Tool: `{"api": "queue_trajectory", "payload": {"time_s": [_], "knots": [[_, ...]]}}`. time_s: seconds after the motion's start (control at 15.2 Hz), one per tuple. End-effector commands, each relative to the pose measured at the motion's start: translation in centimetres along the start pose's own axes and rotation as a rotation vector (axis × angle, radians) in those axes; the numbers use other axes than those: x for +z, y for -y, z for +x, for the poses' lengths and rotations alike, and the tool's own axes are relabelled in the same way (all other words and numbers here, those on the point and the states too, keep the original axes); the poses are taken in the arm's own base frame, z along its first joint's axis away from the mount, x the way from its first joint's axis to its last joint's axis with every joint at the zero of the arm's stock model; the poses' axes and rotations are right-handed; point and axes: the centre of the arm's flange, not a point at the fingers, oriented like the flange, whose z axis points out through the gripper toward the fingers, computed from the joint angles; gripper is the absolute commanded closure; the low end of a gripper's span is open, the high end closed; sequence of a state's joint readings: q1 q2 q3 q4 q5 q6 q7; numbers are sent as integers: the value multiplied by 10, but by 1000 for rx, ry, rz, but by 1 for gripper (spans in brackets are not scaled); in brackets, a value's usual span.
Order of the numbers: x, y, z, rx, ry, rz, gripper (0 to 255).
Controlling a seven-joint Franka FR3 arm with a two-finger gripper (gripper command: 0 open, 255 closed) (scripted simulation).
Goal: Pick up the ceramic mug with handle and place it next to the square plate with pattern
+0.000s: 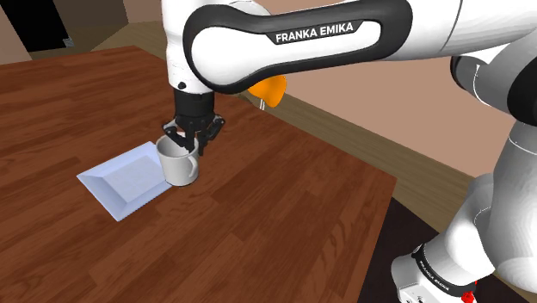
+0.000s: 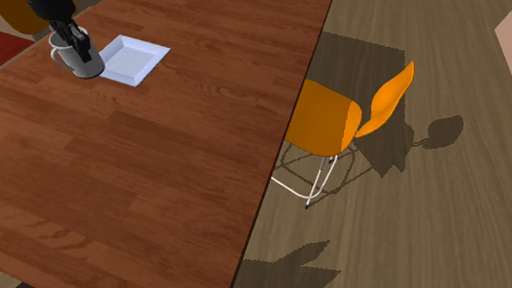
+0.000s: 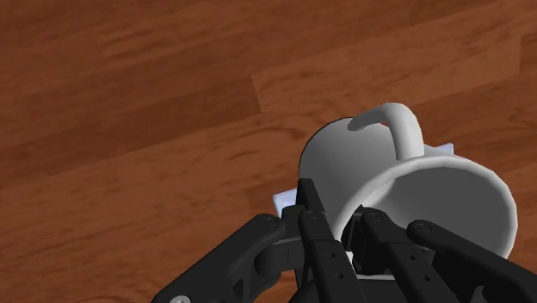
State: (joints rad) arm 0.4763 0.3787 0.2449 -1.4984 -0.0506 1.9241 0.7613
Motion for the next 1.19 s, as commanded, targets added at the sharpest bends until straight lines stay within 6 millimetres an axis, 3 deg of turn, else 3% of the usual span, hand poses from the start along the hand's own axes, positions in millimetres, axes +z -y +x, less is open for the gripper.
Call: {"api": "queue_trajectory", "payload": {"time_s": [0.0,1.12], "knots": [[11,-2,-1,0,-1,1,255],[100,-9,-2,0,-1,1,255]]}}
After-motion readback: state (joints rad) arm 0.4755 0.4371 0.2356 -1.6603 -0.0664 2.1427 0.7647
